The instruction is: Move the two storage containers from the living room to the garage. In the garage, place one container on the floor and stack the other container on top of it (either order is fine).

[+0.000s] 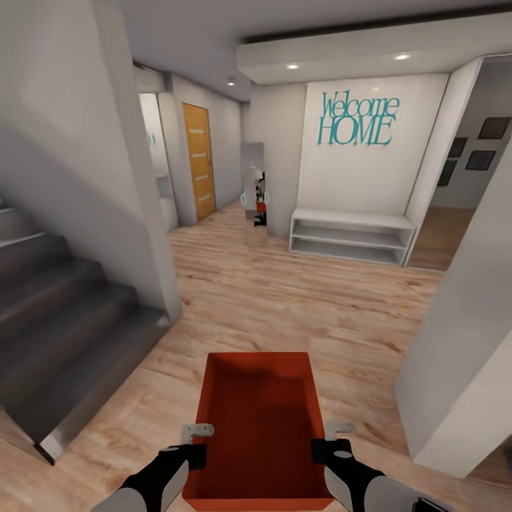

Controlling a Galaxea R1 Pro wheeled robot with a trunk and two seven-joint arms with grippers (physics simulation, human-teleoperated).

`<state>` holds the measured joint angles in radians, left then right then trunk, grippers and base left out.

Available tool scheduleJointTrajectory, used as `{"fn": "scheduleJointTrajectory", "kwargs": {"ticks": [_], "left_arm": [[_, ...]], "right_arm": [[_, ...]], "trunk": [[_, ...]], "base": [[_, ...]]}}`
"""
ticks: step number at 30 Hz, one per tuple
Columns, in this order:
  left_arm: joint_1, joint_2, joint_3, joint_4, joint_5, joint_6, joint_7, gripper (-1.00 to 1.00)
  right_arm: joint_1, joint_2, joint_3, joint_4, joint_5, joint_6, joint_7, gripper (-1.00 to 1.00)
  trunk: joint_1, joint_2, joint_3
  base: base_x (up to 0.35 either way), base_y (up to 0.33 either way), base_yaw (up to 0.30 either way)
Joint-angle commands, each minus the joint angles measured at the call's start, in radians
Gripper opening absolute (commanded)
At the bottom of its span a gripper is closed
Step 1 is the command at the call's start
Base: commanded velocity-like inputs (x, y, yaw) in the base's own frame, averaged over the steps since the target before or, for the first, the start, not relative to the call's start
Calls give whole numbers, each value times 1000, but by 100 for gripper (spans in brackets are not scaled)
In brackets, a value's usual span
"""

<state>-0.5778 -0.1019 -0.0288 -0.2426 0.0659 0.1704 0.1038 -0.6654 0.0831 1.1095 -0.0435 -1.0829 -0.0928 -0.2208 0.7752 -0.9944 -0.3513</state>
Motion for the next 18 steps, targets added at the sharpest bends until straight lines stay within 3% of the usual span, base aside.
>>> {"fn": "scheduleJointTrajectory", "kwargs": {"ticks": [1, 18], "left_arm": [[0, 1, -14, -3, 19, 6, 10, -100], [0, 1, -14, -3, 19, 6, 10, -100]], "right_arm": [[0, -8, 24, 10, -9, -2, -3, -100], [0, -8, 24, 10, -9, -2, -3, -100]], "trunk": [[1, -1, -1], [1, -1, -1]], "base": [[323, 0, 0], [323, 0, 0]]}}
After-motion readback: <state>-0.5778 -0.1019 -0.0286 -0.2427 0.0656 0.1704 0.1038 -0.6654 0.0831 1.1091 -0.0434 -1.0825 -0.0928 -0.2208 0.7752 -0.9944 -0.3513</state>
